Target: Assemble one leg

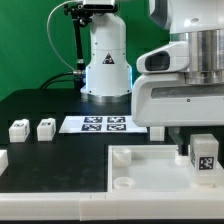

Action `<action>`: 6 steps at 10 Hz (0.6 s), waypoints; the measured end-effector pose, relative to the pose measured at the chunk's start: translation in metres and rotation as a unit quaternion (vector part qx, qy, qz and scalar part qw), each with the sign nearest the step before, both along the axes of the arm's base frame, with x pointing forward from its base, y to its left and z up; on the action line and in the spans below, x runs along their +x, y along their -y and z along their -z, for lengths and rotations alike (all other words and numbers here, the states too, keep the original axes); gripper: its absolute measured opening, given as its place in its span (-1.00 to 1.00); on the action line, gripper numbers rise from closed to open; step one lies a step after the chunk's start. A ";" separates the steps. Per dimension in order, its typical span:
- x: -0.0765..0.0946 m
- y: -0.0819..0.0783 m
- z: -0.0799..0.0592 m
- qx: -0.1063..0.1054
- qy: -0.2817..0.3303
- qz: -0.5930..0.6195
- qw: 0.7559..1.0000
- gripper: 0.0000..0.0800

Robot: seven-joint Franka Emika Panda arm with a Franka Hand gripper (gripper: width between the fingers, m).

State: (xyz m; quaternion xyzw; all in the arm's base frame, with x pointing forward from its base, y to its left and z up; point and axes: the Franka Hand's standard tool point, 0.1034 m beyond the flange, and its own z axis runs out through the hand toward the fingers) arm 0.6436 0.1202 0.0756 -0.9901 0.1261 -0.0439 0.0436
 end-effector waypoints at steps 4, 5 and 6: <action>-0.001 0.005 0.002 0.023 -0.017 0.235 0.972 -0.26; -0.003 0.006 0.003 0.036 -0.013 0.331 0.943 -0.26; -0.004 0.006 0.003 0.049 -0.018 0.420 0.906 -0.26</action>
Offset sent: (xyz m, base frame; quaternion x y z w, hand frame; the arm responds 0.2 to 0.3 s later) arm 0.0027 -0.0078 0.0065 -0.0303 0.0285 0.4011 0.9151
